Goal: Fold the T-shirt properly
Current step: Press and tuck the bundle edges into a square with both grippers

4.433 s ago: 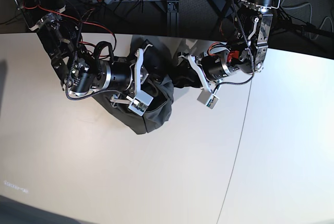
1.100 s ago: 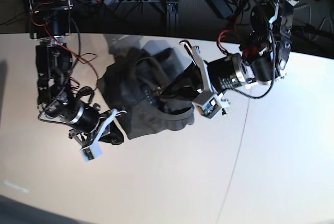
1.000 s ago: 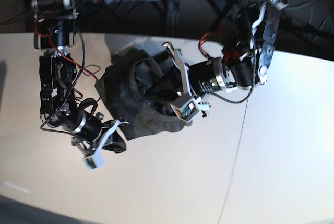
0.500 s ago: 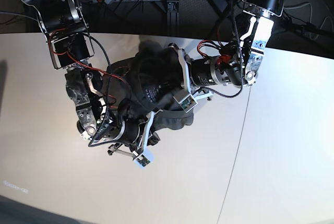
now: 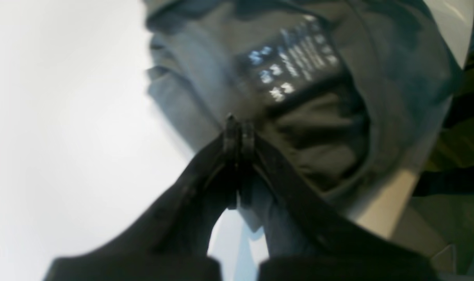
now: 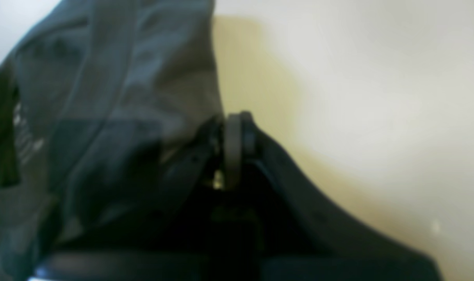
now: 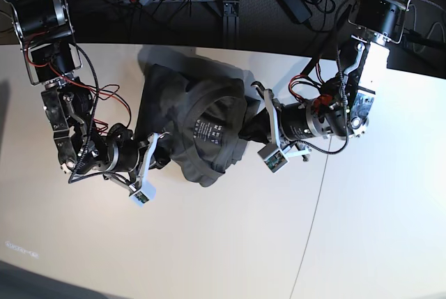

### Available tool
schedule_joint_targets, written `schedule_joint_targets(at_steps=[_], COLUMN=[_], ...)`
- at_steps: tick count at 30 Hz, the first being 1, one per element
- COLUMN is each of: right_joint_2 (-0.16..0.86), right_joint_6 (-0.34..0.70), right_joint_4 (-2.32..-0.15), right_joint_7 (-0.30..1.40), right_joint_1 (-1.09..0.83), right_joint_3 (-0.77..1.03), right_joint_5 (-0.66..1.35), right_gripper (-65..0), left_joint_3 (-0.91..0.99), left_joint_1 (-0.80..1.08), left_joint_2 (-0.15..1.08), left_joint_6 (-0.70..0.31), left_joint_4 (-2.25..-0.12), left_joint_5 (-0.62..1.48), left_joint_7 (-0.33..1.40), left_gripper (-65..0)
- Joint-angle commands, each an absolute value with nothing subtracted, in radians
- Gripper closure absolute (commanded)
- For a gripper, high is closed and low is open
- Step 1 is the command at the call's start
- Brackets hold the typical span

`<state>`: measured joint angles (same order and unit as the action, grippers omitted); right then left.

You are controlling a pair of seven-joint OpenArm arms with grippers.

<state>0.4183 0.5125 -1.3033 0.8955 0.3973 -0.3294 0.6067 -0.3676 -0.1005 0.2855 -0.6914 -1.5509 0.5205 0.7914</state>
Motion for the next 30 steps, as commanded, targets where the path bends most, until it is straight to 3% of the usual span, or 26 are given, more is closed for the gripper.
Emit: schedule_joint_targets(at_steps=[1, 10, 15, 30], right_joint_2=[0.433, 0.448, 0.448, 0.431], right_joint_6=[0.580, 0.580, 0.580, 0.580], right_joint_4=[-1.322, -1.329, -1.361, -1.560], right_joint_7=[0.900, 0.918, 0.918, 0.917], right_joint_1=[0.408, 0.300, 0.239, 0.070], right_joint_3=[-0.323, -0.320, -0.313, -0.257], right_joint_5=[0.630, 0.636, 0.637, 0.628], right_gripper=[0.0, 0.0, 0.0, 0.0], left_joint_3=[-0.377, -0.577, -0.657, -0.667], left_joint_1=[-0.134, -0.267, -0.331, -0.514], left_joint_2=[0.287, 0.260, 0.260, 0.125], left_joint_6=[-0.698, -0.698, -0.698, -0.698], left_joint_4=[-1.544, -1.323, -1.208, -1.061], left_joint_5=[0.534, 0.466, 0.360, 0.273], left_joint_7=[0.770, 0.694, 0.551, 0.489], left_gripper=[0.0, 0.0, 0.0, 0.0])
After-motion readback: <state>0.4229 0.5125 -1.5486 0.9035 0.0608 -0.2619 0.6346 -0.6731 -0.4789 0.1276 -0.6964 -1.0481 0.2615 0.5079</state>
